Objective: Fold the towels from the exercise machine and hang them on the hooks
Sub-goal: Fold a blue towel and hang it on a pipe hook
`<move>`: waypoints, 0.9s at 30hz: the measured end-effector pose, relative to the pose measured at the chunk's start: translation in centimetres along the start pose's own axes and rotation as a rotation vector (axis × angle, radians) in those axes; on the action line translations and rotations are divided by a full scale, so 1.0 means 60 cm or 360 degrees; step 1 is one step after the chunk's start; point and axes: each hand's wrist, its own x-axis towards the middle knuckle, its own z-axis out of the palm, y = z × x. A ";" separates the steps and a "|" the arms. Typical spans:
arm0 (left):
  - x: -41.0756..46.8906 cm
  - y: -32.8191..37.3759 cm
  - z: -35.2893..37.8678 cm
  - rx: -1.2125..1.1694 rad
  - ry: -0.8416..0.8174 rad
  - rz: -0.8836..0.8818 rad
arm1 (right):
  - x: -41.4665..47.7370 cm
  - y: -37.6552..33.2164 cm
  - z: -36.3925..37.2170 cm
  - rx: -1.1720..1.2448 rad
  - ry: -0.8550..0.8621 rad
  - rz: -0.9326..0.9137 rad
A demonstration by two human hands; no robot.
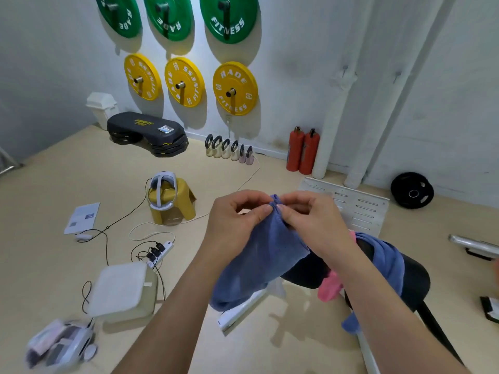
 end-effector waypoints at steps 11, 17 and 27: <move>0.058 0.021 -0.014 -0.0242 -0.0046 0.0049 | 0.046 -0.052 -0.018 -0.0089 -0.0029 -0.0177; 0.136 0.002 -0.086 -0.0151 -0.0296 0.0104 | 0.115 -0.080 0.028 -0.0157 -0.0073 -0.0129; 0.273 -0.021 -0.198 -0.0015 -0.0264 0.0261 | 0.197 -0.074 0.128 -0.0414 0.0006 -0.0160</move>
